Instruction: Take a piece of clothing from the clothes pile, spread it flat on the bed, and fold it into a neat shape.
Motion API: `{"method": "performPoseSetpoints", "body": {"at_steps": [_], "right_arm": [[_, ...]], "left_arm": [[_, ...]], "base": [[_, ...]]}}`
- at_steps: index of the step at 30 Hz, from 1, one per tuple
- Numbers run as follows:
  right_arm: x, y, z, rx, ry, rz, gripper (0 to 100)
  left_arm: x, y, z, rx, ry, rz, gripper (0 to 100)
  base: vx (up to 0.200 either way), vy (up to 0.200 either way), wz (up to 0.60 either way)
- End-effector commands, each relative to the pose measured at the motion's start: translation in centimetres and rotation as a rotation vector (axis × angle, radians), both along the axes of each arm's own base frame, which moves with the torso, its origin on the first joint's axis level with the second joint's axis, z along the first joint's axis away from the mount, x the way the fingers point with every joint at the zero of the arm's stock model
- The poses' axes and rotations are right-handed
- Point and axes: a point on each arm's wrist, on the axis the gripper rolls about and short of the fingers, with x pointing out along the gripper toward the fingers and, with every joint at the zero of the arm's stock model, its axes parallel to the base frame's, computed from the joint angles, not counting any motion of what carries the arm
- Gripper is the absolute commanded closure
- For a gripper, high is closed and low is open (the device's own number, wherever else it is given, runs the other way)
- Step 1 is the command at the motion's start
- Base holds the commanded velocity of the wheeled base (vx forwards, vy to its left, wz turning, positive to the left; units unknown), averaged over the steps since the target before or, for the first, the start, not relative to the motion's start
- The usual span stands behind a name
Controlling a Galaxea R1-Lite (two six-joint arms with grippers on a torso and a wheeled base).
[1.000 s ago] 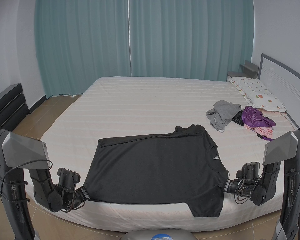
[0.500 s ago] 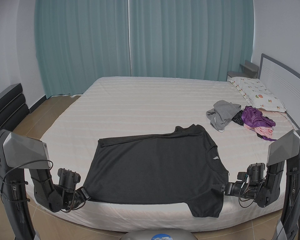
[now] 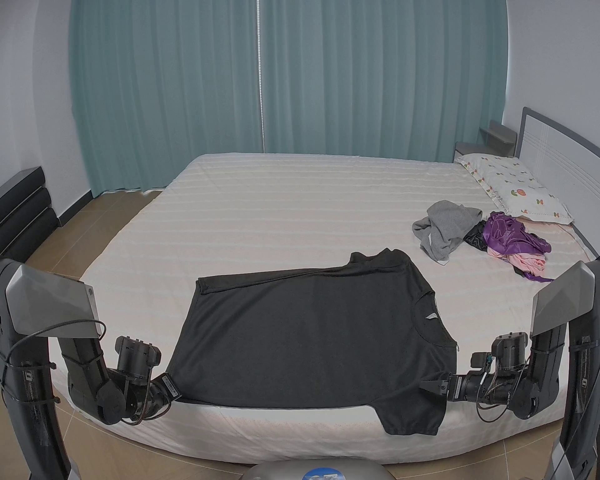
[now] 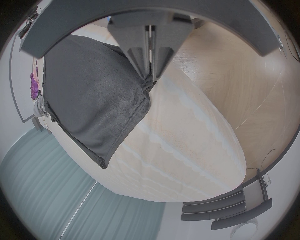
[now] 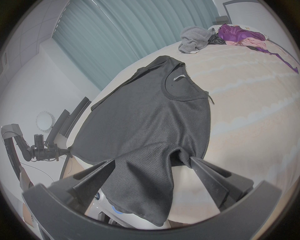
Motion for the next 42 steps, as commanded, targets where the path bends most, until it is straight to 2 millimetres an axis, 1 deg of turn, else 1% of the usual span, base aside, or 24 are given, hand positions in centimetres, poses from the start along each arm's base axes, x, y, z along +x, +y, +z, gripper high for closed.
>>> {"method": "performPoseSetpoints", "body": {"at_steps": [1,2,5,6,7,11,13,16,19,21,23,26,29,30,33,35,42], "right_arm": [[-0.1,-0.4,0.5,0.001,-0.011,-0.016,0],[-0.1,-1.2,1.1,0.002,-0.031,-0.045,0],[0.3,-2.6,1.9,0.005,-0.068,-0.099,0],[0.3,-2.6,1.9,0.005,-0.068,-0.099,0],[0.3,-3.5,2.4,0.004,-0.086,-0.129,0],[0.2,-4.5,3.1,0.008,-0.102,-0.164,0],[-0.1,-4.6,3.3,0.016,-0.099,-0.159,0],[-0.7,-4.5,3.4,0.029,-0.090,-0.144,0],[-1.7,-3.5,3.5,0.045,-0.059,-0.091,0],[-1.8,-3.1,3.4,0.045,-0.053,-0.074,0],[-2.0,-2.0,3.0,0.044,-0.031,-0.032,0],[-2.3,-1.2,2.4,0.041,-0.002,-0.001,0],[-2.3,-0.6,1.8,0.039,0.022,0.022,0],[-2.4,-0.3,1.2,0.037,0.043,0.037,0],[-2.3,-0.1,0.5,0.036,0.061,0.044,0],[-1.8,-0.1,-0.2,0.036,0.056,0.044,0],[-1.1,-0.1,-0.5,0.040,-0.025,0.039,0]], "left_arm": [[0.0,0.0,0.0,0.000,0.001,-0.001,100],[0.0,0.0,0.0,0.000,0.001,0.001,100],[0.0,0.0,0.0,0.000,0.002,-0.001,100],[0.0,0.0,0.0,0.000,0.002,-0.001,100],[0.0,0.0,0.0,0.000,0.001,-0.001,100],[0.0,0.0,0.0,0.000,0.001,0.001,100],[0.0,0.0,0.0,0.000,0.001,-0.001,100],[0.0,0.0,0.0,0.000,0.001,-0.001,100],[0.0,0.0,0.0,0.000,0.001,-0.001,100],[0.0,0.0,0.0,0.000,0.001,0.001,100],[0.0,0.0,0.0,0.000,0.001,-0.001,100],[0.0,0.0,0.0,0.000,0.001,-0.001,100],[0.0,0.0,0.0,0.000,0.001,-0.001,100],[0.0,0.0,0.0,0.000,0.002,-0.001,100],[0.0,0.0,0.0,0.000,0.002,-0.001,100],[0.0,0.0,-0.1,0.000,0.002,-0.001,100],[0.0,0.0,-0.1,0.001,0.002,-0.002,100]], "base": [[0.000,0.000,0.00],[0.000,0.000,0.00],[0.000,0.000,0.00],[0.000,0.000,0.00],[0.000,0.000,0.00],[0.000,0.000,0.00],[0.000,0.000,0.00],[0.000,0.000,0.00],[0.000,0.000,0.00],[0.000,0.000,0.00],[0.000,0.000,0.00],[0.000,0.000,0.00],[0.000,0.000,0.00],[0.000,0.000,0.00],[0.000,0.000,0.00],[0.000,0.000,0.00],[0.000,0.000,0.00]]}}
